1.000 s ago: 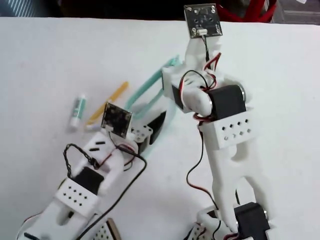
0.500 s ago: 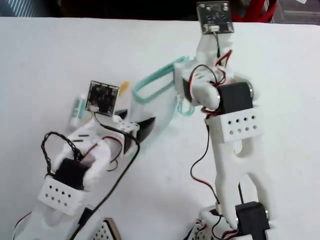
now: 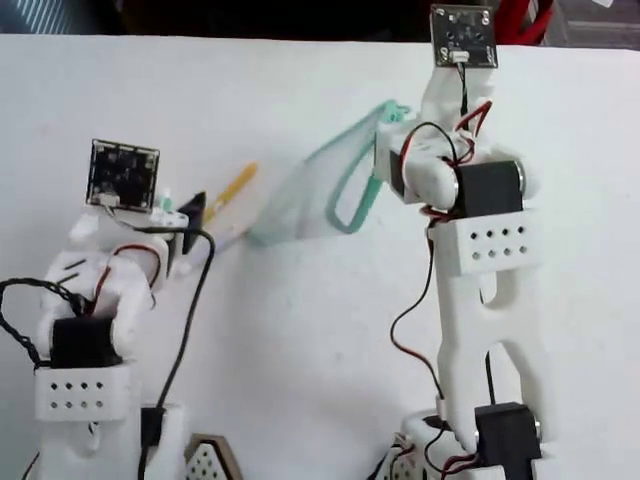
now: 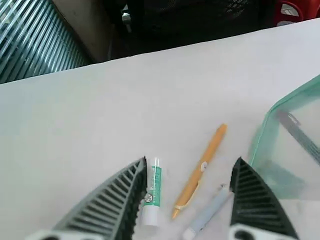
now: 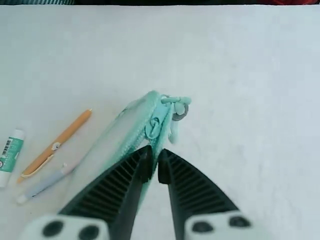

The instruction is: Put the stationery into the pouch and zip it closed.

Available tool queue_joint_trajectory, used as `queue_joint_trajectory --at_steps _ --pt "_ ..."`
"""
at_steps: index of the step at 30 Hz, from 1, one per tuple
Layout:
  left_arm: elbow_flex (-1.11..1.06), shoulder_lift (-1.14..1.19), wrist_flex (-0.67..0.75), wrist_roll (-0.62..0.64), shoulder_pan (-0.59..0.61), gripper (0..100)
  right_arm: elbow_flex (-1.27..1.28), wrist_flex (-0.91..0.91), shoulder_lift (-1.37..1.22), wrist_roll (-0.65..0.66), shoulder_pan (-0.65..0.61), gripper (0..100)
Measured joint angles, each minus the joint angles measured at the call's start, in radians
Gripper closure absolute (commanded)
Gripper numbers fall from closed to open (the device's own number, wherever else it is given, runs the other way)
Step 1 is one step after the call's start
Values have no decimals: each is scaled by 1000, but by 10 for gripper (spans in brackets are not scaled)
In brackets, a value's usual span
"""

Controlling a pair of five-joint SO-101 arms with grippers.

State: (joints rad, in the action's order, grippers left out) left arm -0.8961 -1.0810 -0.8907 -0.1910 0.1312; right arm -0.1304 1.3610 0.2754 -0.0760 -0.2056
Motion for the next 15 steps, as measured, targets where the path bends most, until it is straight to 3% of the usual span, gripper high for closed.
queue_joint_trajectory --at_steps 9,15 --pt "0 21 0 -69 -23 732 44 -46 9 2 -32 981" --pt "46 374 58 -160 -25 733 41 0 121 31 -20 981"
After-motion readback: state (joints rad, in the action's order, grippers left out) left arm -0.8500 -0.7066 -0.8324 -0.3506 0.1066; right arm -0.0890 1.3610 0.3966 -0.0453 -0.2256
